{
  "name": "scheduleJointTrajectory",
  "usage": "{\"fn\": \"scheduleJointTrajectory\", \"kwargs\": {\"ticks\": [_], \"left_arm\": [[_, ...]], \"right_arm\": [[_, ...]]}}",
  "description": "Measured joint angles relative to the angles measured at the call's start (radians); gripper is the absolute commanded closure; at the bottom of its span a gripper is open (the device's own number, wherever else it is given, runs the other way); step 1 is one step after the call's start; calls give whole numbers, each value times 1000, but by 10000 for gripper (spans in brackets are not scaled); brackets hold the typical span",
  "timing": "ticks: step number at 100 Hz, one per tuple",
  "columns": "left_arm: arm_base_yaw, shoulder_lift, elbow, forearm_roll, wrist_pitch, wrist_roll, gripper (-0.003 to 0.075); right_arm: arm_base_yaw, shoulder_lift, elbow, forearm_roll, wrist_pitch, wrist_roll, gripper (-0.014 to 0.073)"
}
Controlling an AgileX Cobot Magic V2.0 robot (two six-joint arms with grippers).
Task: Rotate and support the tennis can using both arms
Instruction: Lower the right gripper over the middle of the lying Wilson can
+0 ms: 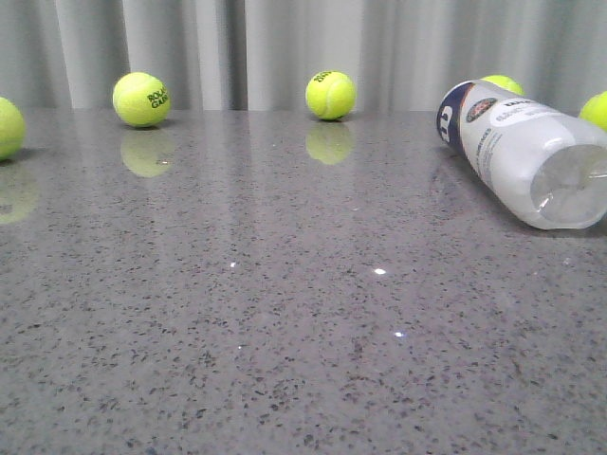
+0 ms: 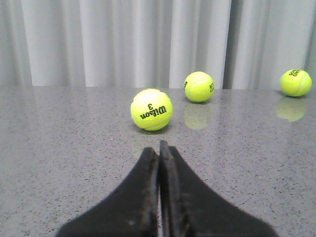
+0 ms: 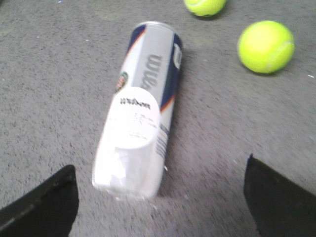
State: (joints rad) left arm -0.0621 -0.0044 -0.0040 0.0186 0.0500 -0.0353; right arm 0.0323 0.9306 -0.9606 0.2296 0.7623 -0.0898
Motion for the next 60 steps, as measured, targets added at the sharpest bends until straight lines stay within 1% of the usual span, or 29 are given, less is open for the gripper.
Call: {"fn": "scheduleJointTrajectory", "kwargs": {"ticks": [28, 40, 60], "left_arm": [[0, 0, 0, 0, 0, 0, 741], [0, 0, 0, 0, 0, 0, 741], [0, 0, 0, 0, 0, 0, 741]], "right_arm": [[89, 317, -151, 12, -92, -7, -52], [103, 433, -202, 13, -116, -7, -52], [105, 584, -236, 13, -142, -7, -52]]}}
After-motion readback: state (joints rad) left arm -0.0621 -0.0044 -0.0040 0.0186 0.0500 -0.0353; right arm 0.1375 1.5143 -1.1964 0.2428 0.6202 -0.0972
